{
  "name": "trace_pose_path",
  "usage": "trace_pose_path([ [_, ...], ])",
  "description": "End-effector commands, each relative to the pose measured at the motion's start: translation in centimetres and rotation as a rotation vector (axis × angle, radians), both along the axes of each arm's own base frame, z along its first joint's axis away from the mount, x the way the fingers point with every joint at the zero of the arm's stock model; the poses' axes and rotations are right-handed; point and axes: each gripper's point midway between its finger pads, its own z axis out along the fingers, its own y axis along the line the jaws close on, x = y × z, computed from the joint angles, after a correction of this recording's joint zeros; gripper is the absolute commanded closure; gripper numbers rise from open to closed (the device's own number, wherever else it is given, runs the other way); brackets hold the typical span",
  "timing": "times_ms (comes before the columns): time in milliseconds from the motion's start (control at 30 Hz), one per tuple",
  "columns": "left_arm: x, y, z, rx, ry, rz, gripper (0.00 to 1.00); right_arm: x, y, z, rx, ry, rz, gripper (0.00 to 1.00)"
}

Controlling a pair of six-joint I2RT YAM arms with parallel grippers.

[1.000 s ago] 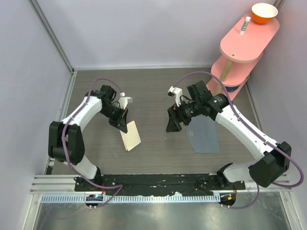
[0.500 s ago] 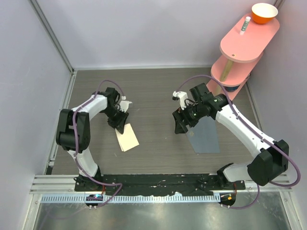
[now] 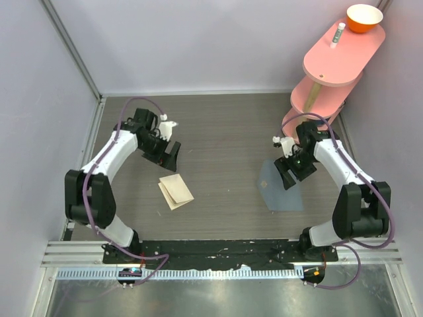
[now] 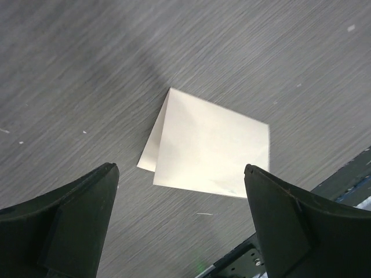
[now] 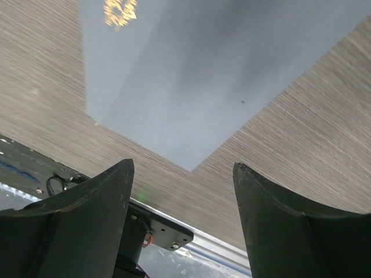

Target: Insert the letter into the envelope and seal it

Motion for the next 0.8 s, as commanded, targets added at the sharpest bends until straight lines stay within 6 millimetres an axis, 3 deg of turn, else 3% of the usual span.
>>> trace_pose_path([
  [0, 0.6, -2.2, 6.3, -0.165, -0.148, 0.000, 0.05, 0.0, -2.4, -1.8, -0.069, 0.050, 0.013, 0.25],
  [233, -1.3, -3.1, 9.1, -0.248, -0.163, -0.007, 0.04, -0.1, -1.4, -5.0, -0.011, 0.202, 0.022, 0.36],
  [533, -2.3, -4.7, 11.3, -0.410, -0.171, 0.028, 0.06, 0.7, 0.8, -8.4, 0.041, 0.325, 0.015, 0.38],
  [633, -2.2, -5.2, 11.5, -0.455, -0.167, 0.053, 0.06, 1.3, 2.9, -9.0, 0.053, 0.311, 0.056, 0.38],
  [767, -2.2, -6.0, 10.8, -0.528, -0.129, 0.114, 0.07, 1.8, 7.6, -8.9, 0.082, 0.284, 0.119, 0.38],
])
